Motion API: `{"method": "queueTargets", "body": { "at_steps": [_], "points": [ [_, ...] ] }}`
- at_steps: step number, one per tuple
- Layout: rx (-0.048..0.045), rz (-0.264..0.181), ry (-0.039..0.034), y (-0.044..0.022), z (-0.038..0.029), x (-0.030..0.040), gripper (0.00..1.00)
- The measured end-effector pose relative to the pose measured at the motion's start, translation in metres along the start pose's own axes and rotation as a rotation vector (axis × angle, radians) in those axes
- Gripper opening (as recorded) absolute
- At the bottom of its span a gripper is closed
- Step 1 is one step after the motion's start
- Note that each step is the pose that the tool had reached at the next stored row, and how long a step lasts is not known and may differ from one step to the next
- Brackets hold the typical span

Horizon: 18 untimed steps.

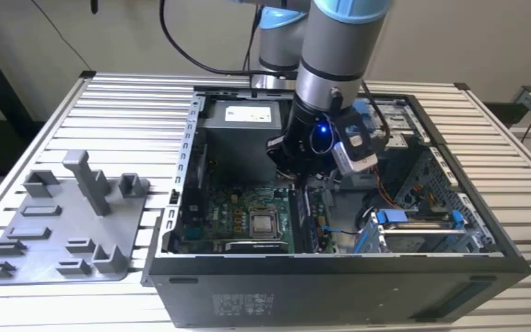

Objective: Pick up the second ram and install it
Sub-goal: 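Insert the second ram into the second slot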

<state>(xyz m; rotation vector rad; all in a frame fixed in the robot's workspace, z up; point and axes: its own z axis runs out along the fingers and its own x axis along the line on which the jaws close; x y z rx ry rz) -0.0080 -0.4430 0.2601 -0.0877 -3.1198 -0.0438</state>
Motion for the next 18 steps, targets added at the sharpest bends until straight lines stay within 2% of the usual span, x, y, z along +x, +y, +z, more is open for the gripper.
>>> {"method": "queueTargets", "body": {
  "at_steps": [8,15,18],
  "points": [
    [0.0036,0.0,-0.0001,-0.0018,0.0127,0.003,0.14],
    [0.0035,0.0,-0.0001,-0.011,0.0201,0.0034,0.14],
    [0.0034,0.004,-0.0002,-0.013,0.0234,0.0032,0.14]
  ]
}}
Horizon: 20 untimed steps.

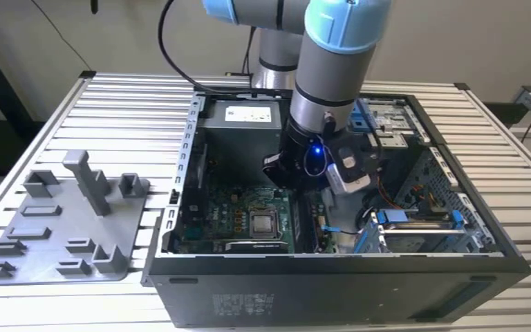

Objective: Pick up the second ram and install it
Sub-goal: 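Insert the second ram into the second slot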

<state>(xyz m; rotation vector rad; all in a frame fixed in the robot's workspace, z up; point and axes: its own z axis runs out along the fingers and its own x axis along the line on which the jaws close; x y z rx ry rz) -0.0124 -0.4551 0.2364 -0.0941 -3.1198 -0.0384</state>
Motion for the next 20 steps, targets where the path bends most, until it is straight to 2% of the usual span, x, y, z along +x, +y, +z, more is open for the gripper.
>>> {"method": "queueTargets", "body": {
  "at_steps": [7,20],
  "points": [
    [-0.0003,0.008,-0.0002,-0.0052,0.0039,-0.0008,0.14],
    [-0.0002,0.015,-0.0004,-0.0091,0.0076,-0.0046,0.14]
  ]
}}
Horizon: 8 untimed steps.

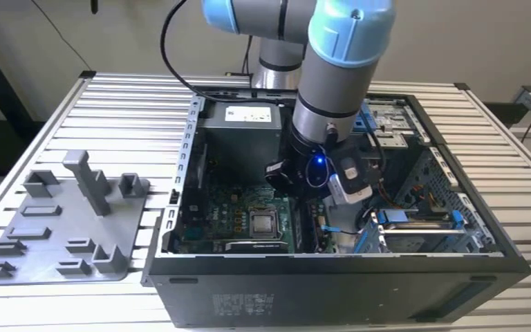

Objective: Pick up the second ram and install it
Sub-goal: 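Insert the second ram into the second slot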

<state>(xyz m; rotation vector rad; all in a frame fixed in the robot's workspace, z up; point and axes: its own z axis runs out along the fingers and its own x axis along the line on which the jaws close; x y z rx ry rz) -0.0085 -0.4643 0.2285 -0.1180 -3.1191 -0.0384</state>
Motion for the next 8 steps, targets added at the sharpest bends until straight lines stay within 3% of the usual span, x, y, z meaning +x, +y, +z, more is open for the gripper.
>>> {"method": "queueTargets", "body": {
  "at_steps": [8],
  "points": [
    [-0.0001,0.0,-0.0001,0.0,0.0021,-0.0017,0.14]
  ]
}}
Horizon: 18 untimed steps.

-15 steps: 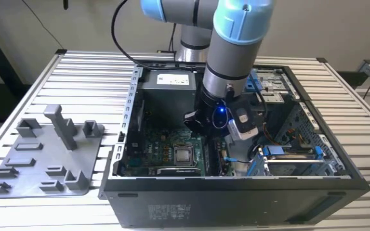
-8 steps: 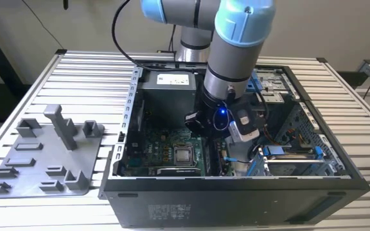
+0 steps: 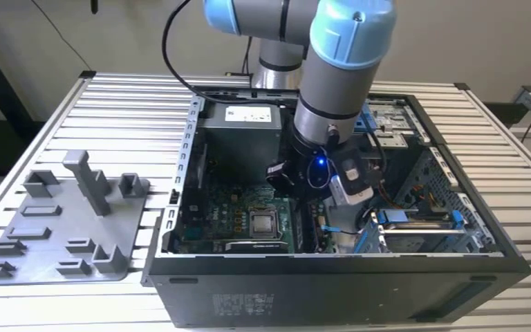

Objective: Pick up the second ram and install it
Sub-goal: 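Insert the second ram into the second slot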

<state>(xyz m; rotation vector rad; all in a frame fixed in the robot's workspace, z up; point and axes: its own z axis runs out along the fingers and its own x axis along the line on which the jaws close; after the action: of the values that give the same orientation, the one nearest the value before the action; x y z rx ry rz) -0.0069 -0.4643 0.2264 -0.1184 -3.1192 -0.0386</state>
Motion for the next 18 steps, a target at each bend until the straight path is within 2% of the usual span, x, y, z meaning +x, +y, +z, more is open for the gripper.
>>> {"method": "queueTargets", "body": {
  "at_steps": [11,18],
  "points": [
    [0.0,0.0,0.0,-0.0001,0.0051,-0.0001,0.14],
    [0.0002,-0.006,0.0002,-0.0001,0.0061,-0.0002,0.14]
  ]
}}
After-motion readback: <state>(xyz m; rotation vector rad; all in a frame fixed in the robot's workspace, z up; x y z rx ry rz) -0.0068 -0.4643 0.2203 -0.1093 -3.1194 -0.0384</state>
